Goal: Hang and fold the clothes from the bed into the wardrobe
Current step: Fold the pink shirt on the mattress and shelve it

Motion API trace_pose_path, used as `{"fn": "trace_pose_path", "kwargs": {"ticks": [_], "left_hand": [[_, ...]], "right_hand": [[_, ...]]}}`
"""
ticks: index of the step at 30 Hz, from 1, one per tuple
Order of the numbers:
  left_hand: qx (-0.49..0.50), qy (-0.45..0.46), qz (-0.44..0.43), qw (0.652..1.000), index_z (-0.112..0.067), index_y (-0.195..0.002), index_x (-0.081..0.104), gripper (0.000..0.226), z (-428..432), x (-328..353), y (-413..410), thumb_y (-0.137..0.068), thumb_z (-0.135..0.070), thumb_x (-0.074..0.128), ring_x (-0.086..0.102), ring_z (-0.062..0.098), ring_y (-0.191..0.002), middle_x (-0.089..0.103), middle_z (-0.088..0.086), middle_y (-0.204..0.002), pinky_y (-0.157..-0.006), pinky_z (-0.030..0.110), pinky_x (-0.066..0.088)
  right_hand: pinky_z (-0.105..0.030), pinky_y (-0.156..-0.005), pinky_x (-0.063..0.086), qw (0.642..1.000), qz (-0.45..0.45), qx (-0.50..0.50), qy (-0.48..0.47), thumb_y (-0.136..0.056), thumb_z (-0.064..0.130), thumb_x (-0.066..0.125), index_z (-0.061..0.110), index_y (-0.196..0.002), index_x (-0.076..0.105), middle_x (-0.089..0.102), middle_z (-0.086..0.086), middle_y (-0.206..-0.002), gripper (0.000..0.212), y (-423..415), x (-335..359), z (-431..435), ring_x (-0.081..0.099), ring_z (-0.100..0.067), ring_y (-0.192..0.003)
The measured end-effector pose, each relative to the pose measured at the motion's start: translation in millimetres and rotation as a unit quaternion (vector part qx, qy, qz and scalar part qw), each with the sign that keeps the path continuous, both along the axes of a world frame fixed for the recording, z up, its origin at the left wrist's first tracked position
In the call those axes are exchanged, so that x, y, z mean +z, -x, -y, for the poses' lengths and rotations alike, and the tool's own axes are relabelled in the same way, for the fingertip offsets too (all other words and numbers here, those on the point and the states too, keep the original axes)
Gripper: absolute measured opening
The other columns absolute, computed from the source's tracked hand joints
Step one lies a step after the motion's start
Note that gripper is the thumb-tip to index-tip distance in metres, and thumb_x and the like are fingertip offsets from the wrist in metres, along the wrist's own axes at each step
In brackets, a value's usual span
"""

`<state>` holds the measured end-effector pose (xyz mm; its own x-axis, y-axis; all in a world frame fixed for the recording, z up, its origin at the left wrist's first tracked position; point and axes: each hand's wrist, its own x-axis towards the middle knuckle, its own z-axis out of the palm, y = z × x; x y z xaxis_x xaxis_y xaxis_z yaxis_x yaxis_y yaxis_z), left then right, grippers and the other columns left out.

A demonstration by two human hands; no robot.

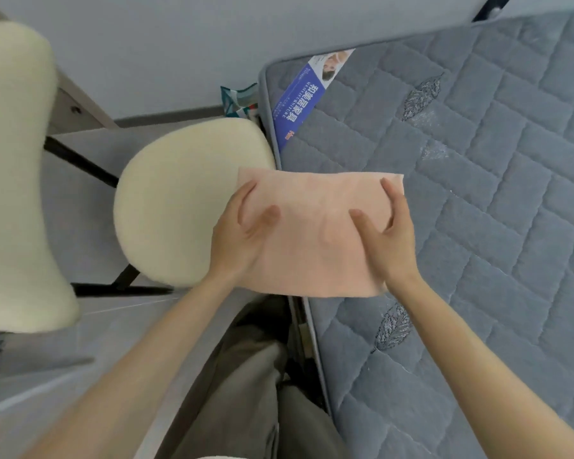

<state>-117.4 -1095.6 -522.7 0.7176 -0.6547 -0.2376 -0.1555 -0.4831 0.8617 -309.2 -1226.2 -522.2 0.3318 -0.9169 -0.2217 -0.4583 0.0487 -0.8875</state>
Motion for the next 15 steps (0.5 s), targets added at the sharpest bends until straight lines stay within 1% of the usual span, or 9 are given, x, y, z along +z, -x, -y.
{"fn": "trace_pose_path", "kwargs": {"ticks": [1, 3, 5, 7, 8, 10, 12, 13, 15], "left_hand": [[0.017, 0.009, 0.003, 1.0, -0.042, -0.134, 0.045, 0.057, -21, 10, 3, -0.082, -0.054, 0.065, 0.037, -0.022, -0.102, 0.041, -0.044, -0.115, -0.08, -0.007, 0.026], [0.044, 0.022, 0.007, 0.999, -0.041, -0.134, 0.044, 0.055, -62, 31, 7, -0.083, -0.053, 0.063, 0.036, -0.021, -0.104, 0.038, -0.046, -0.115, -0.086, 0.003, 0.027], [0.073, 0.035, 0.008, 0.997, -0.038, -0.135, 0.044, 0.056, -102, 54, 11, -0.085, -0.052, 0.062, 0.038, -0.015, -0.11, 0.041, -0.038, -0.123, -0.087, 0.004, 0.028], [0.102, 0.038, 0.01, 0.994, -0.037, -0.137, 0.043, 0.056, -145, 81, 17, -0.086, -0.051, 0.061, 0.039, -0.011, -0.113, 0.041, -0.031, -0.129, -0.083, 0.0, 0.029], [0.116, 0.037, 0.013, 0.992, -0.038, -0.137, 0.043, 0.056, -166, 96, 20, -0.086, -0.051, 0.061, 0.039, -0.009, -0.114, 0.041, -0.029, -0.13, -0.085, 0.003, 0.03], [0.15, 0.04, 0.026, 0.988, -0.038, -0.137, 0.043, 0.055, -208, 125, 27, -0.086, -0.05, 0.061, 0.04, -0.007, -0.115, 0.041, -0.029, -0.13, -0.093, 0.013, 0.033], [0.191, 0.041, 0.029, 0.98, -0.036, -0.137, 0.044, 0.054, -251, 149, 33, -0.087, -0.047, 0.062, 0.042, -0.005, -0.112, 0.043, -0.028, -0.127, -0.093, 0.019, 0.034], [0.212, 0.041, 0.031, 0.976, -0.036, -0.137, 0.044, 0.054, -273, 160, 38, -0.087, -0.046, 0.063, 0.043, -0.004, -0.111, 0.044, -0.027, -0.126, -0.091, 0.019, 0.034], [0.258, 0.051, 0.042, 0.964, -0.035, -0.136, 0.045, 0.054, -319, 182, 46, -0.087, -0.043, 0.064, 0.045, -0.002, -0.112, 0.047, -0.025, -0.124, -0.091, 0.017, 0.033]], "right_hand": [[0.005, -0.088, 0.028, 1.0, 0.005, 0.022, 0.011, -0.088, 0.031, 0.067, 0.03, -0.144, 0.036, 0.041, 0.031, -0.132, 0.065, -2, 9, -13, 0.039, 0.026, -0.109], [0.009, -0.084, 0.025, 0.997, 0.011, 0.062, 0.035, -0.088, 0.028, 0.067, 0.027, -0.144, 0.036, 0.039, 0.033, -0.128, 0.064, -5, 29, -41, 0.034, 0.035, -0.105], [0.01, -0.083, 0.024, 0.993, 0.016, 0.104, 0.044, -0.088, 0.026, 0.067, 0.027, -0.144, 0.035, 0.039, 0.029, -0.13, 0.064, -10, 53, -70, 0.032, 0.037, -0.103], [0.009, -0.083, 0.026, 0.989, 0.018, 0.143, 0.042, -0.088, 0.026, 0.066, 0.029, -0.144, 0.034, 0.04, 0.025, -0.134, 0.064, -15, 81, -102, 0.035, 0.032, -0.104], [0.006, -0.085, 0.027, 0.987, 0.019, 0.157, 0.04, -0.088, 0.027, 0.066, 0.03, -0.144, 0.034, 0.041, 0.024, -0.135, 0.064, -18, 96, -118, 0.037, 0.027, -0.106], [-0.005, -0.092, 0.029, 0.979, 0.024, 0.198, 0.042, -0.088, 0.027, 0.065, 0.032, -0.144, 0.033, 0.041, 0.023, -0.139, 0.065, -25, 128, -151, 0.037, 0.017, -0.112], [-0.012, -0.1, 0.029, 0.968, 0.03, 0.242, 0.049, -0.088, 0.027, 0.065, 0.032, -0.144, 0.033, 0.04, 0.02, -0.145, 0.065, -33, 156, -183, 0.038, 0.01, -0.121], [-0.009, -0.1, 0.027, 0.963, 0.033, 0.263, 0.053, -0.088, 0.027, 0.065, 0.032, -0.145, 0.033, 0.039, 0.021, -0.146, 0.065, -37, 169, -201, 0.037, 0.009, -0.124], [0.006, -0.09, 0.024, 0.947, 0.043, 0.313, 0.065, -0.088, 0.028, 0.065, 0.032, -0.145, 0.032, 0.039, 0.027, -0.141, 0.066, -48, 194, -239, 0.036, 0.02, -0.117]]}}
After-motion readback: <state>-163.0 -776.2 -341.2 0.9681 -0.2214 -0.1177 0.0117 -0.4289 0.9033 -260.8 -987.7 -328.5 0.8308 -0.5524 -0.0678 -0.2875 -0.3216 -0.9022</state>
